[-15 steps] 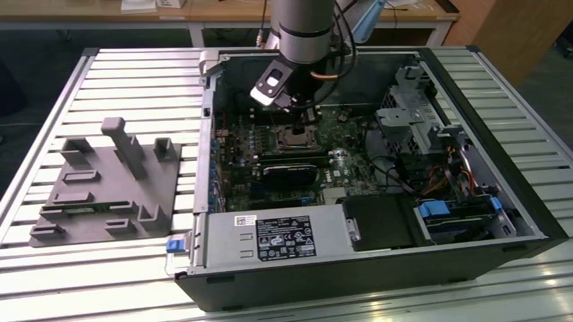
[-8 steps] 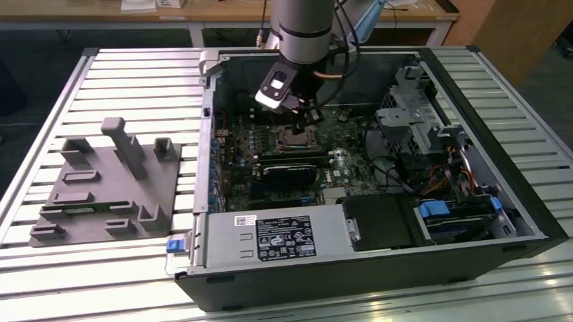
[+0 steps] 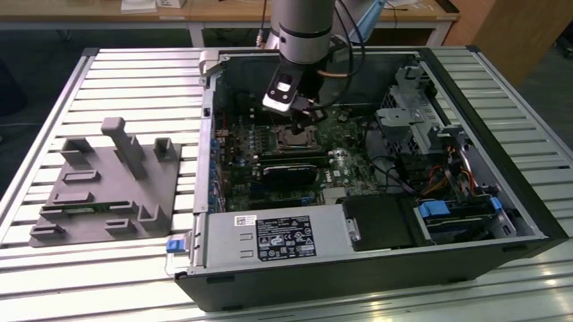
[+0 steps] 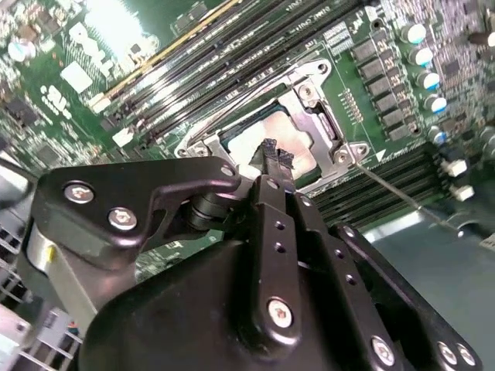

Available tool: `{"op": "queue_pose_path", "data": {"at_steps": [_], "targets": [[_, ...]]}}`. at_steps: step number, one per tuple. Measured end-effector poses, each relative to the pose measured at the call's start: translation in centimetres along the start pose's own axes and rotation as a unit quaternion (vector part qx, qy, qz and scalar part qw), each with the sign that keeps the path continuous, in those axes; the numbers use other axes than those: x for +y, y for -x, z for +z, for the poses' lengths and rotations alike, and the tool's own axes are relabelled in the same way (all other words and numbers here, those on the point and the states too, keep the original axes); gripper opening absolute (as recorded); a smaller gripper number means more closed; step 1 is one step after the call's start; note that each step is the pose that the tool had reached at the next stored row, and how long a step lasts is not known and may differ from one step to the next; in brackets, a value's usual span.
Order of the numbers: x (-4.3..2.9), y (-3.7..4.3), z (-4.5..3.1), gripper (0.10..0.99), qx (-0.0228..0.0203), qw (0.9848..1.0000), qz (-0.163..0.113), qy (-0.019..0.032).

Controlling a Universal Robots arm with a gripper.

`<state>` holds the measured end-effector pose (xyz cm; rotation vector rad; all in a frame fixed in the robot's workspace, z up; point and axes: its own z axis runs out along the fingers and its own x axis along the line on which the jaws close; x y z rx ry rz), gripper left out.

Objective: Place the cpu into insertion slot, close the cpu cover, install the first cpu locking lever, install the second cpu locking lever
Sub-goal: 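Close the cpu cover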

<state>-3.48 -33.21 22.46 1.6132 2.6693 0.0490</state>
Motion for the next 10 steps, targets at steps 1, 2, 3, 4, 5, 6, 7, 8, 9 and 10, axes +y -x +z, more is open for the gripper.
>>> {"op": "queue_pose_path", "data": {"at_steps": [1,2,3,4,5,6,7,8,9,10], "targets": [[0.0,0.0,0.01,0.106,0.0004,1.0,-0.009,0.0001],[0.0,0.0,0.01,0.106,0.0007,0.9998,-0.018,0.0001],[0.0,0.0,0.01,0.106,0.001,0.9996,-0.027,0.0001],[0.0,0.0,0.01,0.106,0.0014,0.9993,-0.036,0.0001],[0.0,0.0,0.02,0.106,0.0018,0.999,-0.045,0.0001],[0.0,0.0,0.02,0.106,0.0021,0.9985,-0.054,0.0002],[0.0,0.0,0.02,0.106,0.0025,0.998,-0.064,0.0002],[0.0,0.0,0.02,0.106,0.0028,0.9974,-0.073,0.0002],[0.0,0.0,0.03,0.106,0.0032,0.9967,-0.082,0.0003],[0.0,0.0,0.04,0.106,0.0035,0.9959,-0.09,0.0003]]}}
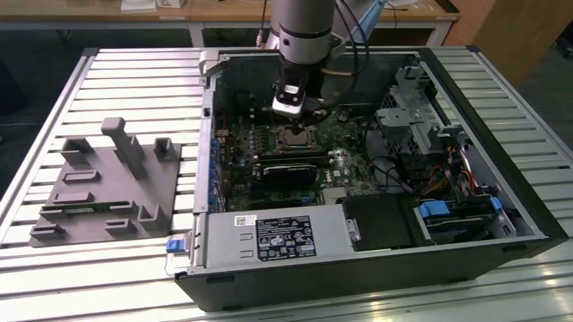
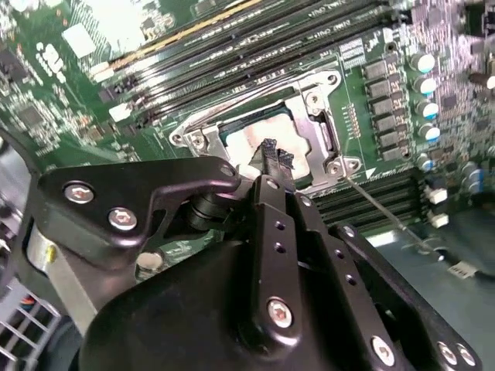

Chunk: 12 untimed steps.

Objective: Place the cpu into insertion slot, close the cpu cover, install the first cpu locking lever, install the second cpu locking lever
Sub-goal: 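Close the cpu cover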

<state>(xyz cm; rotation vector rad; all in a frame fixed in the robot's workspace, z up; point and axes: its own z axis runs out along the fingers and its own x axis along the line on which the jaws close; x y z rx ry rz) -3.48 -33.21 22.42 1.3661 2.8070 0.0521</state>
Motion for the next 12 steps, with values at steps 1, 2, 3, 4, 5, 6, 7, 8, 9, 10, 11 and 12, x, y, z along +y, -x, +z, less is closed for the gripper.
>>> {"op": "queue_pose_path", "data": {"at_steps": [1,2,3,4,5,6,7,8,9,10,11,12], "targets": [[0.0,0.0,0.01,0.106,0.0003,1.0,-0.009,0.0],[0.0,0.0,0.01,0.106,0.0007,0.9998,-0.018,0.0001],[0.0,0.0,0.02,0.106,0.0011,0.9996,-0.027,0.0001],[0.0,0.0,0.03,0.106,0.0014,0.9993,-0.037,0.0001],[0.0,0.0,0.04,0.106,0.0017,0.999,-0.046,0.0001],[0.0,0.0,0.05,0.106,0.0021,0.9985,-0.055,0.0002],[-0.01,0.0,0.06,0.106,0.0024,0.998,-0.064,0.0001],[-0.01,0.0,0.07,0.106,0.0028,0.9974,-0.073,0.0001],[-0.01,0.0,0.09,0.106,0.0031,0.9967,-0.082,0.0002],[-0.01,0.0,0.1,0.106,0.0035,0.9959,-0.091,0.0002],[-0.01,0.0,0.12,0.106,0.0039,0.9949,-0.1,0.0003],[-0.01,0.0,0.13,0.106,0.0042,0.994,-0.109,0.0003]]}}
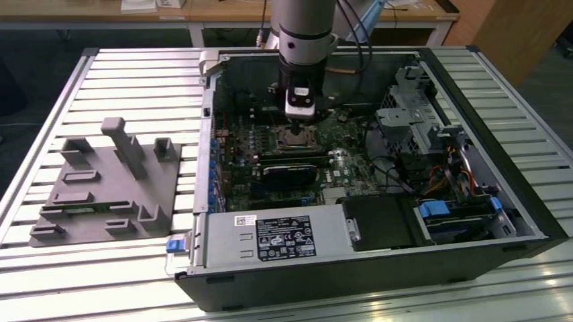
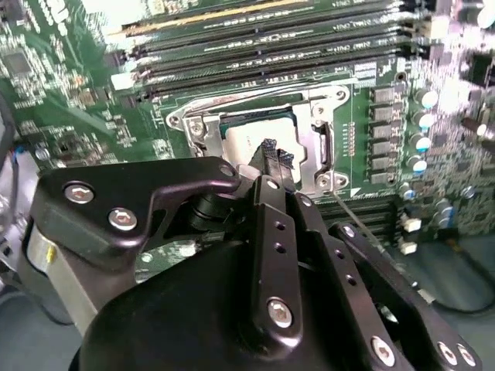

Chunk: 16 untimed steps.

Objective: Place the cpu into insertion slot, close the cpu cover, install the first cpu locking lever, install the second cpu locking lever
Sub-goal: 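Close the cpu cover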

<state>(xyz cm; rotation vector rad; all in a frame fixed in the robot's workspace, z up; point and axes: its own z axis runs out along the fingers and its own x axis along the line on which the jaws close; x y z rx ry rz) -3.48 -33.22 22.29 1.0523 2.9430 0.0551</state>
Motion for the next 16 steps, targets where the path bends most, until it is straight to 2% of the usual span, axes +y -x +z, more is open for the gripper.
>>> {"op": "queue_pose_path", "data": {"at_steps": [4,8,12,16], "targets": [[0.0,0.0,0.06,0.106,0.0014,0.9994,-0.036,0.0001],[0.0,0.0,0.13,0.106,0.0028,0.9974,-0.072,0.0002],[0.0,0.0,0.21,0.106,0.0042,0.9941,-0.108,0.0003],[-0.01,0.0,0.34,0.106,0.0056,0.9895,-0.145,0.0004]]}}
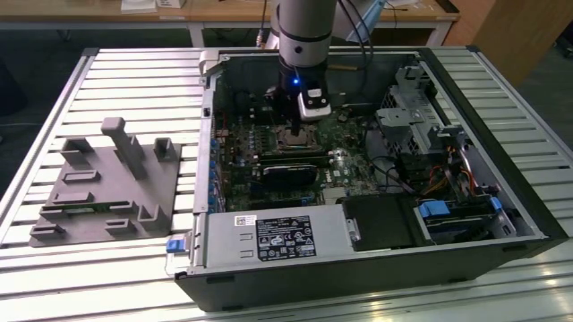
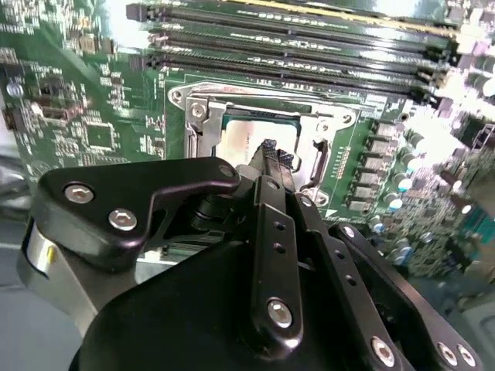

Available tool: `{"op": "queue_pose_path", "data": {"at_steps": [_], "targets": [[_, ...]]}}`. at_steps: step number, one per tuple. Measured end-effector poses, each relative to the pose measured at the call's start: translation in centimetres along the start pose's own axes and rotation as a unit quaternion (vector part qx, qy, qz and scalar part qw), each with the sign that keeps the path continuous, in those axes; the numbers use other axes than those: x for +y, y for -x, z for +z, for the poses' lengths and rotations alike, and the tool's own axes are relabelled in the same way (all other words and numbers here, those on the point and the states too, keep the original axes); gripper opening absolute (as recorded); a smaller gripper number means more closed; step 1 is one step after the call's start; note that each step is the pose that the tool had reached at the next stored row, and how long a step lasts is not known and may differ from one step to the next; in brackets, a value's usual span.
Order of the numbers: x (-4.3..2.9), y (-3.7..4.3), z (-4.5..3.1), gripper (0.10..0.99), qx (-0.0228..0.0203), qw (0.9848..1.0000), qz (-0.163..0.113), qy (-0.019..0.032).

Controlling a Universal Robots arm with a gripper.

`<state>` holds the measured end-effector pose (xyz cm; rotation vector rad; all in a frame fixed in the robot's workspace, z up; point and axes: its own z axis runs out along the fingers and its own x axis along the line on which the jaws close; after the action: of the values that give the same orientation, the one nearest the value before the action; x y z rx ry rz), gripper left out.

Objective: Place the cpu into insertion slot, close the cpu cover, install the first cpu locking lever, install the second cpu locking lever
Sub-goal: 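Close the cpu cover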

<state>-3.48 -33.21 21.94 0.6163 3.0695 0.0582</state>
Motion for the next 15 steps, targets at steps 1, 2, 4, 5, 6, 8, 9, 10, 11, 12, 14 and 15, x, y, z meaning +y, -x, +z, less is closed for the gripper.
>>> {"op": "queue_pose_path", "data": {"at_steps": [1,2,4,5,6,8,9,10,11,12,14,15], "targets": [[0.0,0.0,0.04,0.106,0.0003,1.0,-0.009,0.0],[0.0,0.0,0.07,0.106,0.0007,0.9998,-0.018,0.0],[-0.01,0.0,0.14,0.106,0.0014,0.9994,-0.036,0.0001],[-0.01,0.0,0.18,0.106,0.0018,0.999,-0.046,0.0001],[-0.01,0.0,0.22,0.106,0.0021,0.9985,-0.055,0.0002],[-0.01,0.0,0.3,0.106,0.0028,0.9974,-0.073,0.0002],[-0.01,0.0,0.33,0.106,0.0031,0.9967,-0.082,0.0002],[-0.02,0.0,0.36,0.106,0.0035,0.9959,-0.091,0.0002],[-0.02,0.0,0.38,0.106,0.0038,0.995,-0.1,0.0002],[-0.02,0.0,0.4,0.106,0.0043,0.994,-0.109,0.0004],[-0.02,0.0,0.44,0.106,0.0051,0.9919,-0.127,0.0011],[-0.02,0.0,0.45,0.106,0.0055,0.9907,-0.136,0.0015]]}}
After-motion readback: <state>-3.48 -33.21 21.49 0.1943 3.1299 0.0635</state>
